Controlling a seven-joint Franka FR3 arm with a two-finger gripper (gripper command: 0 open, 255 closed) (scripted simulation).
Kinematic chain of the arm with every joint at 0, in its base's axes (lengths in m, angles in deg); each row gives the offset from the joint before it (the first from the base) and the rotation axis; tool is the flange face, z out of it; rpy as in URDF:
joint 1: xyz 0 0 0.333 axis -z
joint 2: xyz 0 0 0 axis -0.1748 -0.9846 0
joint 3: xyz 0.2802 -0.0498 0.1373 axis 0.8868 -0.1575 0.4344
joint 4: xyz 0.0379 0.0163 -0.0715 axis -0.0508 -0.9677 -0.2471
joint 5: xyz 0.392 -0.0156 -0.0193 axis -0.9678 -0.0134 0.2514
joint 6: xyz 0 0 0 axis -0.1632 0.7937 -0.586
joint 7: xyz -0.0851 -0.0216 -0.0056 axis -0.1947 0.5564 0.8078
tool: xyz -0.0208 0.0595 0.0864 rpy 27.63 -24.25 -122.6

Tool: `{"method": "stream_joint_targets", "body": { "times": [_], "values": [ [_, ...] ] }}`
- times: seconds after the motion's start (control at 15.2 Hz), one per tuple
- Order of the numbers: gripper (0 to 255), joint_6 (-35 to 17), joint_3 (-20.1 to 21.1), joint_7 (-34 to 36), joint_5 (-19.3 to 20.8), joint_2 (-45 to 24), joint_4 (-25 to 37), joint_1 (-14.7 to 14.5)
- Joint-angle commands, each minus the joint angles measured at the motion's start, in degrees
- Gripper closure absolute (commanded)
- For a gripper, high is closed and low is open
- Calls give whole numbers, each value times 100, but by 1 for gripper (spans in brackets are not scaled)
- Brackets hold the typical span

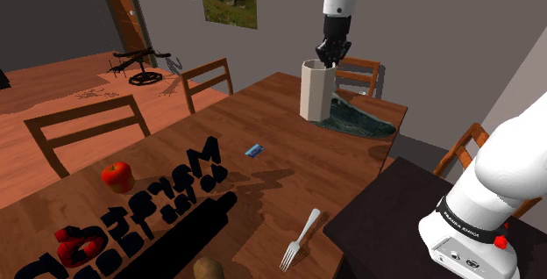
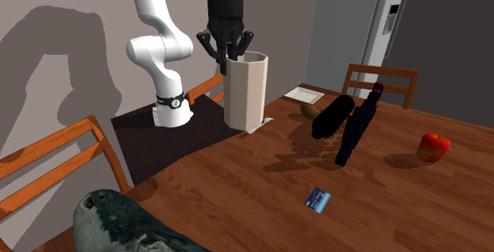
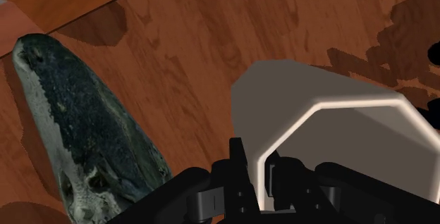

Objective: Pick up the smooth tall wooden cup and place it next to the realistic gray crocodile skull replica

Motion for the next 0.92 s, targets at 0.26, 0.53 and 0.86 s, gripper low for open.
{"method": "stream_joint_targets", "body": {
  "times": [0.26, 0.53, 0.86],
  "values": [
    [255, -461, -2, -1, 6, -64, -388, 3],
    [255, -770, 1, 7, 10, -123, -640, 2],
    [255, -1160, 6, 20, 18, -225, -927, 2]
  ]
}}
